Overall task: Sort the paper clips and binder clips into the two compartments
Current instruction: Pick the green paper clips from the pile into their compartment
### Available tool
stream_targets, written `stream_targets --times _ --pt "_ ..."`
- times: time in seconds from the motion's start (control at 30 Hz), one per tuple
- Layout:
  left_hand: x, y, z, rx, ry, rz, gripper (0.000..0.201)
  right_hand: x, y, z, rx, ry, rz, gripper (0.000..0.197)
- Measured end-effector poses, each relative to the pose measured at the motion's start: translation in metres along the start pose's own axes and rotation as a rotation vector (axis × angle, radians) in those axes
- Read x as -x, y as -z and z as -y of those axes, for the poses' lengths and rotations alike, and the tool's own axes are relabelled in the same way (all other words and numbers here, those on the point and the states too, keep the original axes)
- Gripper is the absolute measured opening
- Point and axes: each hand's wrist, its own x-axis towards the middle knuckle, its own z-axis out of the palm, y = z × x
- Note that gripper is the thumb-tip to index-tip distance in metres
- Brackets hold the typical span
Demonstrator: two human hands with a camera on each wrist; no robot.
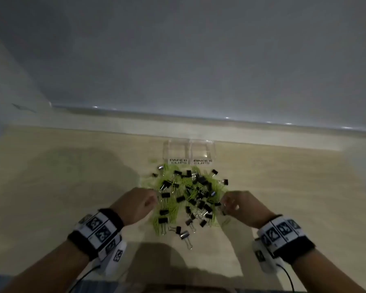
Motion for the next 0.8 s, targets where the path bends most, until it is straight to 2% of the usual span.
stream_targets --times 0.07,0.2,0.33,0.47,0.63,0.8 --pt "-0.015 -0.014 -0.01 0.065 -0.044 -0.015 0.012 -0.015 -0.007 0.001 0.025 0.05 -0.028 0.022" --pt "-0.037 -0.046 -0.033 0.053 -0.166 0.017 0.018 -0.032 -0.021 0.007 0.133 0.209 -0.017 0.027" --pt "-0.055 -0.065 -0.048 -0.112 -0.164 0.033 0.027 -0.04 -0.033 0.002 0.214 0.263 -0.04 0.029" --pt "-0.062 -0.081 -0.047 -0.208 -0.183 -0.028 0.029 -0.044 -0.049 -0.002 0.297 0.334 -0.074 0.028" --pt "-0.063 -0.09 -0.047 -0.249 -0.197 -0.068 0.024 -0.047 -0.059 -0.003 0.355 0.336 -0.121 0.022" --pt "-0.064 -0.089 -0.047 -0.193 -0.175 -0.072 0.021 -0.044 -0.06 -0.006 0.282 0.32 -0.13 0.018"
